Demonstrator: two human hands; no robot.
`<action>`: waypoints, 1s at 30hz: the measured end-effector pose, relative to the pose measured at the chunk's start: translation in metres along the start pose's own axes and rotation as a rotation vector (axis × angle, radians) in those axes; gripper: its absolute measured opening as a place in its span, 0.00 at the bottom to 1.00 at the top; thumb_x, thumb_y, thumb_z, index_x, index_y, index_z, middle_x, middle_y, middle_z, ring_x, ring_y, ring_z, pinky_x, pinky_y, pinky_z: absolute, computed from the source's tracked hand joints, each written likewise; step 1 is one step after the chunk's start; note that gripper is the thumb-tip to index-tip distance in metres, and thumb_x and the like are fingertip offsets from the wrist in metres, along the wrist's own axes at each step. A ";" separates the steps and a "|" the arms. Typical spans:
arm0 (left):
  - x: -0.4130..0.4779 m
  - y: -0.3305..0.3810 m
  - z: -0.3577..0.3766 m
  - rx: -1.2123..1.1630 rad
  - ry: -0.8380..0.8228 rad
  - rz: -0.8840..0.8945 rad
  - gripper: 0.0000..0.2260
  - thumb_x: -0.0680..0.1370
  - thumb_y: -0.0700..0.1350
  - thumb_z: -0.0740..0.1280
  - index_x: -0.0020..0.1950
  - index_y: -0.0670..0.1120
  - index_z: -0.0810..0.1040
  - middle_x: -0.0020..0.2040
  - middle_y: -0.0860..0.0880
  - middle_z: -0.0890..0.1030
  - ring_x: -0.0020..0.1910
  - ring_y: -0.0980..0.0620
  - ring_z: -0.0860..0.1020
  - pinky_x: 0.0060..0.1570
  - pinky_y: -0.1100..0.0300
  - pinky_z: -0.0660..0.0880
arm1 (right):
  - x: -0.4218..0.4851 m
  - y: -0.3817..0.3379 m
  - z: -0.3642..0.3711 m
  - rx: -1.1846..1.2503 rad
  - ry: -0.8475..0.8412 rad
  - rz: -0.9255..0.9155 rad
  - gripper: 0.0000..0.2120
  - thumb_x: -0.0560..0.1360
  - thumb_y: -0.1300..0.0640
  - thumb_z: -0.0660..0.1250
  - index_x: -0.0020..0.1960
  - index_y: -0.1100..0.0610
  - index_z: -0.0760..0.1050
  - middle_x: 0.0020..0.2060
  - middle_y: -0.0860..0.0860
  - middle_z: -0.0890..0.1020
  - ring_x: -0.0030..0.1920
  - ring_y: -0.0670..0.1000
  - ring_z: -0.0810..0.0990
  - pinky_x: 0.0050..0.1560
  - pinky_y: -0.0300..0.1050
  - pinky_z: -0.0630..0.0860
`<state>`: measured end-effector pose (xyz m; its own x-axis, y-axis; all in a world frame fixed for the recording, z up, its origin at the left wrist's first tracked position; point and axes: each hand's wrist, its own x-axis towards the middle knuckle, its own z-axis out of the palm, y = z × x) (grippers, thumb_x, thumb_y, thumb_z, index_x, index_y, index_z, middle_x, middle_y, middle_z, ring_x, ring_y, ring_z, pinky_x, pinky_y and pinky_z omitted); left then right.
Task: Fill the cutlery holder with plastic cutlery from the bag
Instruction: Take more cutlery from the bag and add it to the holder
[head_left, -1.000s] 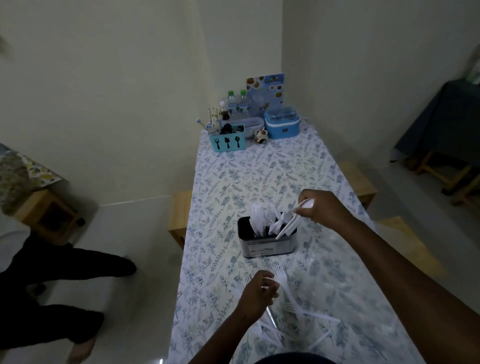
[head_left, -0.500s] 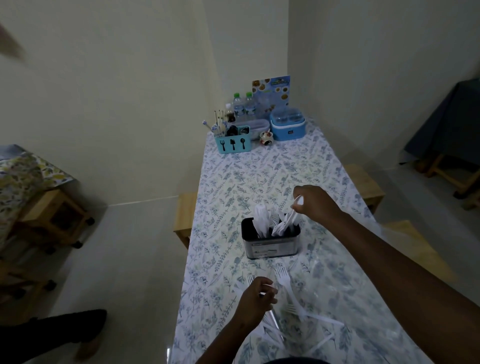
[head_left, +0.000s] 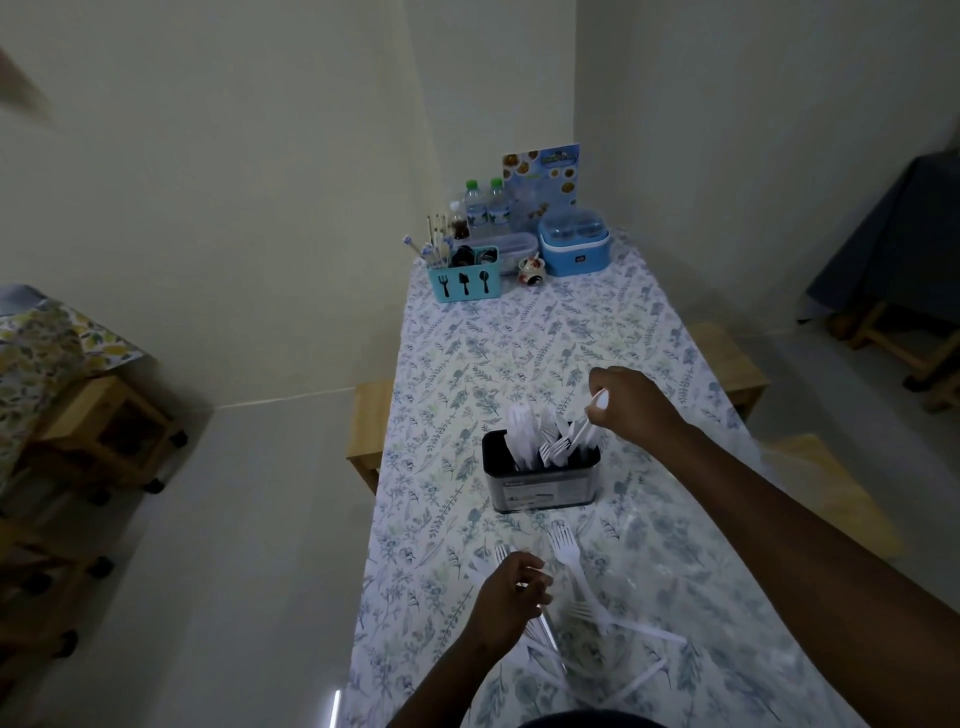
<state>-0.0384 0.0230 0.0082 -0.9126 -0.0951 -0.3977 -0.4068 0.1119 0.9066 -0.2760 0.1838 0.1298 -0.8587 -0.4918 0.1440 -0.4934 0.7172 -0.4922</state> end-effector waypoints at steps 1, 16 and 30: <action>-0.001 0.000 0.001 -0.002 -0.001 0.003 0.10 0.79 0.47 0.66 0.57 0.43 0.74 0.54 0.41 0.81 0.46 0.50 0.82 0.43 0.62 0.77 | 0.000 0.000 0.001 0.000 -0.001 -0.001 0.12 0.66 0.61 0.71 0.38 0.57 0.67 0.35 0.52 0.71 0.36 0.52 0.70 0.30 0.39 0.61; 0.001 0.002 -0.003 0.045 0.013 0.010 0.09 0.79 0.47 0.65 0.56 0.44 0.75 0.52 0.43 0.82 0.46 0.51 0.83 0.43 0.63 0.78 | 0.005 -0.007 -0.004 0.036 -0.086 -0.025 0.12 0.65 0.62 0.71 0.38 0.53 0.68 0.37 0.51 0.72 0.37 0.51 0.72 0.33 0.42 0.65; 0.002 -0.002 -0.003 0.038 0.020 0.007 0.09 0.78 0.48 0.66 0.55 0.44 0.76 0.52 0.43 0.82 0.46 0.50 0.83 0.43 0.60 0.77 | 0.011 0.001 -0.013 0.119 -0.177 0.084 0.11 0.65 0.63 0.70 0.32 0.49 0.71 0.31 0.48 0.78 0.28 0.49 0.77 0.28 0.41 0.70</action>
<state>-0.0388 0.0199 0.0058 -0.9146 -0.1140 -0.3880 -0.4019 0.1500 0.9033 -0.2881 0.1853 0.1419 -0.8531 -0.5193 -0.0500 -0.3919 0.7011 -0.5957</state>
